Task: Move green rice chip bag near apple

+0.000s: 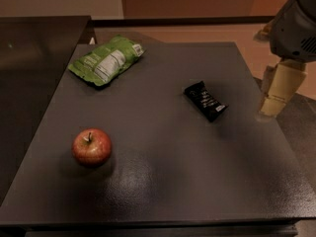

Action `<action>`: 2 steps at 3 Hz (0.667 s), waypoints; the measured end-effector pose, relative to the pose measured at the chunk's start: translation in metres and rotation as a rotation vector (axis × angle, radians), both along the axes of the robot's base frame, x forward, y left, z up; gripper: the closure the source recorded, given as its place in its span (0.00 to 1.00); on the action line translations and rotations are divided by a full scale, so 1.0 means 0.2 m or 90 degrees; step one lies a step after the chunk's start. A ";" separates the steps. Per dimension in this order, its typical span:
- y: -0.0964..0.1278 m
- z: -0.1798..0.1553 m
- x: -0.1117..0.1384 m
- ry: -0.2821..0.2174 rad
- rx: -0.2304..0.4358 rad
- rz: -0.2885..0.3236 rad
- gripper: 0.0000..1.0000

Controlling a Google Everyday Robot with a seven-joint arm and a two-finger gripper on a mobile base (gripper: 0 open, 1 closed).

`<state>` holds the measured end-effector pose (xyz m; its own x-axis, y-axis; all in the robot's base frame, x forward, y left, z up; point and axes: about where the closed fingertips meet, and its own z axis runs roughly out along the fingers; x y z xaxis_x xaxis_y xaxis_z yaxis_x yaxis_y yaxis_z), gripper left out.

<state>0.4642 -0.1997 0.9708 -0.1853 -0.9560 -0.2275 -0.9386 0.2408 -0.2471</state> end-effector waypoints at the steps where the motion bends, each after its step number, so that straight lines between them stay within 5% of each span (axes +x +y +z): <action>1: 0.11 -0.06 0.18 -0.005 0.025 0.027 0.00; 2: 0.23 -0.13 0.35 -0.012 0.051 0.052 0.00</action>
Offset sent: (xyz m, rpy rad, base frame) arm 0.1133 0.0725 -0.0444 0.1317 -0.0260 0.1288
